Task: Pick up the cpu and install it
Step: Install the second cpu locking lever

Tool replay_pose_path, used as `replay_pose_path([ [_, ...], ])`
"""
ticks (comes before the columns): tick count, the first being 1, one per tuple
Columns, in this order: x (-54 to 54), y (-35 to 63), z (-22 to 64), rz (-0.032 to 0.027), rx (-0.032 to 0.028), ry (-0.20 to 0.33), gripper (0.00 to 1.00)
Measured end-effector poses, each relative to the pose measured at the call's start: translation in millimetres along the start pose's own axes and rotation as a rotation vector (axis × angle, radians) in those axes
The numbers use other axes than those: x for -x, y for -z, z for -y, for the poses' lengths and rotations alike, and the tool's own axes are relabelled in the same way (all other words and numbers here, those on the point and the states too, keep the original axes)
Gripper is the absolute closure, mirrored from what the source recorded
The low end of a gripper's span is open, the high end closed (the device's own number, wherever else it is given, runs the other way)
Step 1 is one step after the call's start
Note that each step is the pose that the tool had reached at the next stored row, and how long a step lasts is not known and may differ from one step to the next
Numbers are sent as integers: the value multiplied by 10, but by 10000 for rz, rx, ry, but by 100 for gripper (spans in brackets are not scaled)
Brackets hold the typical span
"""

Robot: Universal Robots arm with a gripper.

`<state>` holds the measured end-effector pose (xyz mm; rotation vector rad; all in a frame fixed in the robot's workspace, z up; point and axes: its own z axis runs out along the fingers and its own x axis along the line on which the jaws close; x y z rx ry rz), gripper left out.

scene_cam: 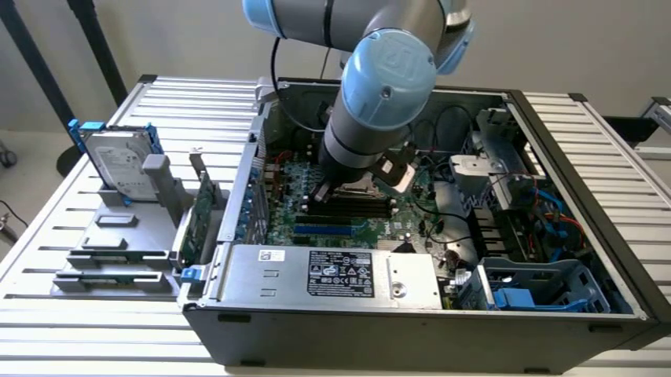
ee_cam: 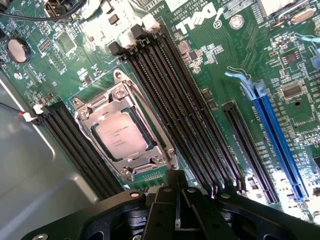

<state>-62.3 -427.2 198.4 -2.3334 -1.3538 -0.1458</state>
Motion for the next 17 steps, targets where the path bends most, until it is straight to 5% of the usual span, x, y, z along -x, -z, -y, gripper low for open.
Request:
replay_pose_path([
  [5, 9, -38, 12, -22, 74, 159, 89],
  [17, 35, -99, 10, 13, 94, 468, 89],
])
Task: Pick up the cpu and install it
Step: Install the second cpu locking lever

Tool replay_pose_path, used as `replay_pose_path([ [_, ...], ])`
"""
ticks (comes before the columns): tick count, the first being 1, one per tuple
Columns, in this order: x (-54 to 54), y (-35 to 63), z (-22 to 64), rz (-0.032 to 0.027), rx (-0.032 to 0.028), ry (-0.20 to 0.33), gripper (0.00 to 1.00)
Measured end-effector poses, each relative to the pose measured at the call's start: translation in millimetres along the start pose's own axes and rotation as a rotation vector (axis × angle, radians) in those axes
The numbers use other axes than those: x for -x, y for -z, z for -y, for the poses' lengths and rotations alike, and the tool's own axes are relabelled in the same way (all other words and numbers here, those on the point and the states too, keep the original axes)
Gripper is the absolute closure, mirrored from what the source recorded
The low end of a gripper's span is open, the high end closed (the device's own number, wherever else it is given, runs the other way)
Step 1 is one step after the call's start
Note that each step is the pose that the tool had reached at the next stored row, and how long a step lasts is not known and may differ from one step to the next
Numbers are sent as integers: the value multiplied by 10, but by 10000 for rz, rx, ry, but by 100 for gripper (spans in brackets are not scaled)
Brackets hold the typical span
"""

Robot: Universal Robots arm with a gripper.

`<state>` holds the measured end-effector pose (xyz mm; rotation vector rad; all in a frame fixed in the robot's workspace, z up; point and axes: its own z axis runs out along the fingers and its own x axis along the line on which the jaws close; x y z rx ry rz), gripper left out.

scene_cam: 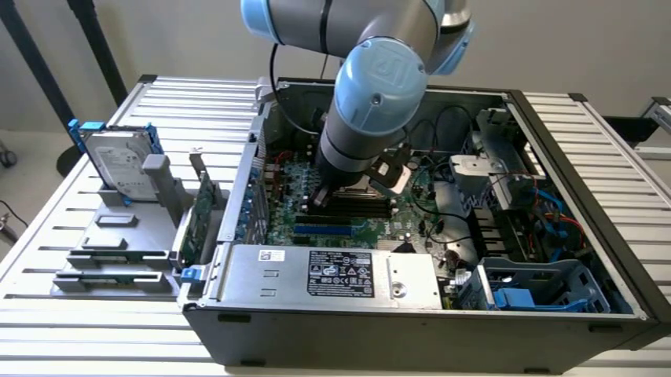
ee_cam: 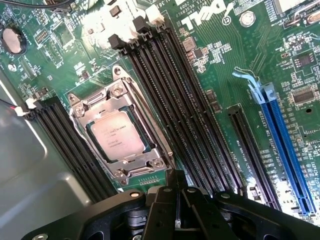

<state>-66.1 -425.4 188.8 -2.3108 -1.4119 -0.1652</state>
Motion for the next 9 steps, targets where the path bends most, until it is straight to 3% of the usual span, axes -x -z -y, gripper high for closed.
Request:
replay_pose_path([
  [9, -7, -16, 2, 29, -31, 103, 89],
])
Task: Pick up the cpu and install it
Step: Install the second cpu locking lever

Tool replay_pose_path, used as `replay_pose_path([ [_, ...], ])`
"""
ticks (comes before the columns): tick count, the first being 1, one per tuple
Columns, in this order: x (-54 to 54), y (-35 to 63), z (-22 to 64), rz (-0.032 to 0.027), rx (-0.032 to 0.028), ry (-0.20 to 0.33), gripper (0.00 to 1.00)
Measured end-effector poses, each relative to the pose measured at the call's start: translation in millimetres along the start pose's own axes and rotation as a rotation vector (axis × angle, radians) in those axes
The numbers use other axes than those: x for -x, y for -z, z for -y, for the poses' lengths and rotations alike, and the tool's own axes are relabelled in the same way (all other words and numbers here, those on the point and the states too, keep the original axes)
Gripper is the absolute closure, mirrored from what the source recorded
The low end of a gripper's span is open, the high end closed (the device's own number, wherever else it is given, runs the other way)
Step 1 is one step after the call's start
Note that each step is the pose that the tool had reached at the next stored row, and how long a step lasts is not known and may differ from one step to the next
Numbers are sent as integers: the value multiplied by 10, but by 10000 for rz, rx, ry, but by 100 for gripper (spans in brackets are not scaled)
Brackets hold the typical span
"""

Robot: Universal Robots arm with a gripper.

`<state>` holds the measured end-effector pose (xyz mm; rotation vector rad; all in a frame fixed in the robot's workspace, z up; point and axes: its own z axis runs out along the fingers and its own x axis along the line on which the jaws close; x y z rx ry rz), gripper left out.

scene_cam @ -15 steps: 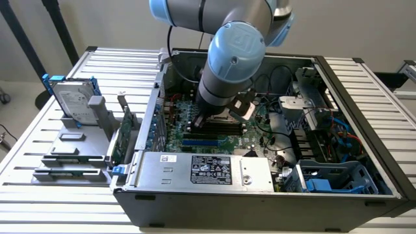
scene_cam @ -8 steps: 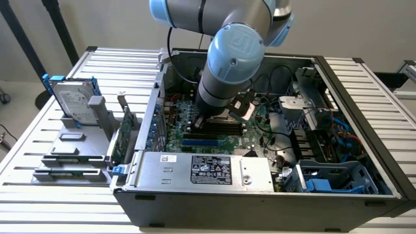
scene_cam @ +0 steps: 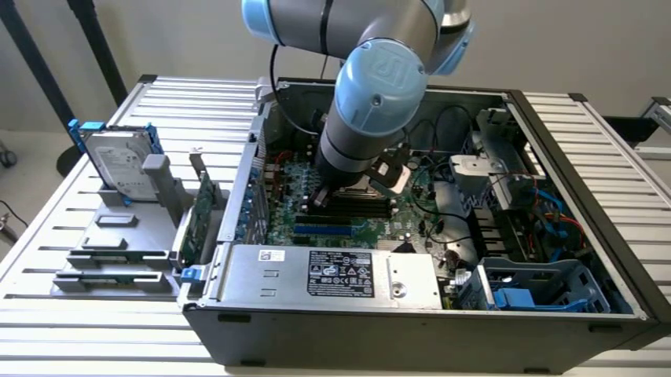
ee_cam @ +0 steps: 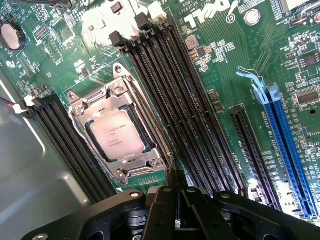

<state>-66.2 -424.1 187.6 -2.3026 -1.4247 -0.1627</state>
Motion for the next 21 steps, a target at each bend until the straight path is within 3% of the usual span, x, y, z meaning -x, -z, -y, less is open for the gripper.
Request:
replay_pose_path([
  [5, -5, -3, 2, -2, -3, 3, 89],
  [11, -7, -5, 3, -92, -50, 14, 89],
  [21, -4, -26, -1, -92, -50, 15, 89],
])
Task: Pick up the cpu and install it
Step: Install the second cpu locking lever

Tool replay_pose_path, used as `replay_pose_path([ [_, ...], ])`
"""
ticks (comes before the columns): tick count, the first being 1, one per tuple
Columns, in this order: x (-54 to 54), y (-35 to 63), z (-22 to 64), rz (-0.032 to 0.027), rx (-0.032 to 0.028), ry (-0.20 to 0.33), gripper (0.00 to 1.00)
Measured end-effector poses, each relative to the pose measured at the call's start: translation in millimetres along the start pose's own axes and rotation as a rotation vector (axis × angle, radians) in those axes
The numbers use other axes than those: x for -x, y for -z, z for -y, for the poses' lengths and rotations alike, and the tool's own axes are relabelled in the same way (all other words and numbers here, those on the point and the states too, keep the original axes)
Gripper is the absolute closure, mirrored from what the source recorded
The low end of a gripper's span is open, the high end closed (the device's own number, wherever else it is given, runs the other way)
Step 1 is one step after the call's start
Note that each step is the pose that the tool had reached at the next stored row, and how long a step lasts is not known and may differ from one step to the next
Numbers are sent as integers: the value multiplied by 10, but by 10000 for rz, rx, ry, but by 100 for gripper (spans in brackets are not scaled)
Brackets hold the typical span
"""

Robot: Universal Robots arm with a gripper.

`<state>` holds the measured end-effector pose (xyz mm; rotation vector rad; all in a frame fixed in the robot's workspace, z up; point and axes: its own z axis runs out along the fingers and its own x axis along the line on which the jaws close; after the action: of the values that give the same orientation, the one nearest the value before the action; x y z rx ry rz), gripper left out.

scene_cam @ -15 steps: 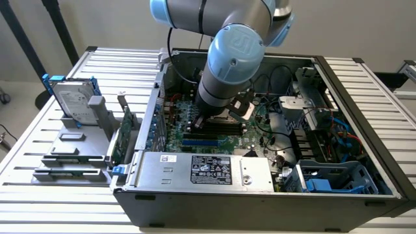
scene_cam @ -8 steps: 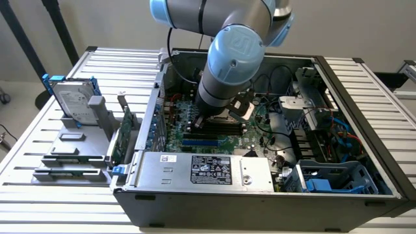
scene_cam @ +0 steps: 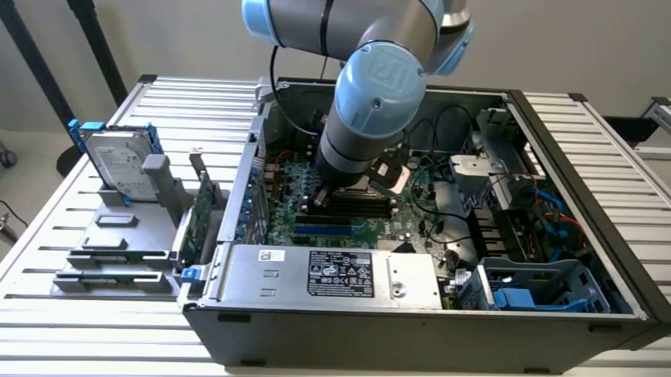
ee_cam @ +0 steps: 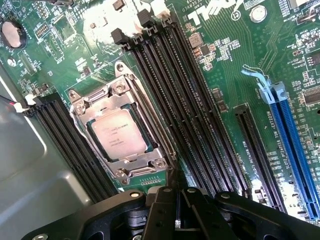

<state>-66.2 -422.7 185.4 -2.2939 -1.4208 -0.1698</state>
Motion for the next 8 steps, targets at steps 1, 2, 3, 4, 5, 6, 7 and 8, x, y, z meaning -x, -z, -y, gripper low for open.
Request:
replay_pose_path([
  [1, 0, 0, 0, 4, 0, -1, 89],
  [2, 0, -1, 0, 10, 0, -3, 89],
  [3, -1, -1, 0, 21, 2, -7, 89],
  [4, -1, -1, 0, 33, 4, -10, 89],
  [5, -1, 0, 1, 46, 5, -14, 89],
  [6, -1, 0, 1, 56, 5, -17, 89],
  [7, -1, 2, 2, 67, 4, -21, 89],
  [8, -2, 5, 3, 73, 3, -24, 89],
])
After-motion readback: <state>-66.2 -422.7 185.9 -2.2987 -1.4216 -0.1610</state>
